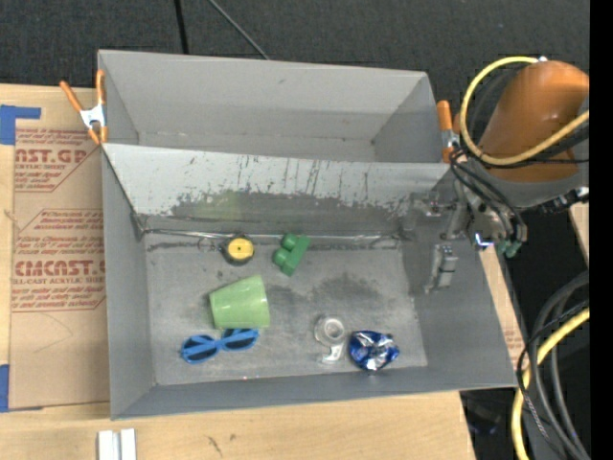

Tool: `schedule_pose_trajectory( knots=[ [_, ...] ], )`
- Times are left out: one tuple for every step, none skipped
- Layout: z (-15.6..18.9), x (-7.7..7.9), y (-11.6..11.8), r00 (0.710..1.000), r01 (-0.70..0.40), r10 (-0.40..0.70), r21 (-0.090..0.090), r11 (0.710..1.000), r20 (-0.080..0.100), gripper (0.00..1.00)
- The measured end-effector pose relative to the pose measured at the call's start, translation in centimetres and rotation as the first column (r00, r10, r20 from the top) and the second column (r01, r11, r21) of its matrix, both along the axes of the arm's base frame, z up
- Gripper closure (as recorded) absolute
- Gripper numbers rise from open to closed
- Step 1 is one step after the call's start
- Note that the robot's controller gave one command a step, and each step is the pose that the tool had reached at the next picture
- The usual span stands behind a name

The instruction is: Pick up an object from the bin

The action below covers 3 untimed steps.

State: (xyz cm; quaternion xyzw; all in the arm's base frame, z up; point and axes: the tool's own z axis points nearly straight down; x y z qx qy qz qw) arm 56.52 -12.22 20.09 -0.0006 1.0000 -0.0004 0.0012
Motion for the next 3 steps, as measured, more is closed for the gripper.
schedule_pose_trajectory(
  knots=[
    [-5.7,-6.8,3.4,0.999,-0.053,0.053,0.004,0.999,-0.012,0.00],
    [-12.9,-8.1,6.6,0.962,-0.272,0.273,-0.004,0.962,0.016,0.00],
    [-12.9,-8.4,6.5,0.963,-0.271,0.271,-0.001,0.963,0.004,1.00]
  ],
)
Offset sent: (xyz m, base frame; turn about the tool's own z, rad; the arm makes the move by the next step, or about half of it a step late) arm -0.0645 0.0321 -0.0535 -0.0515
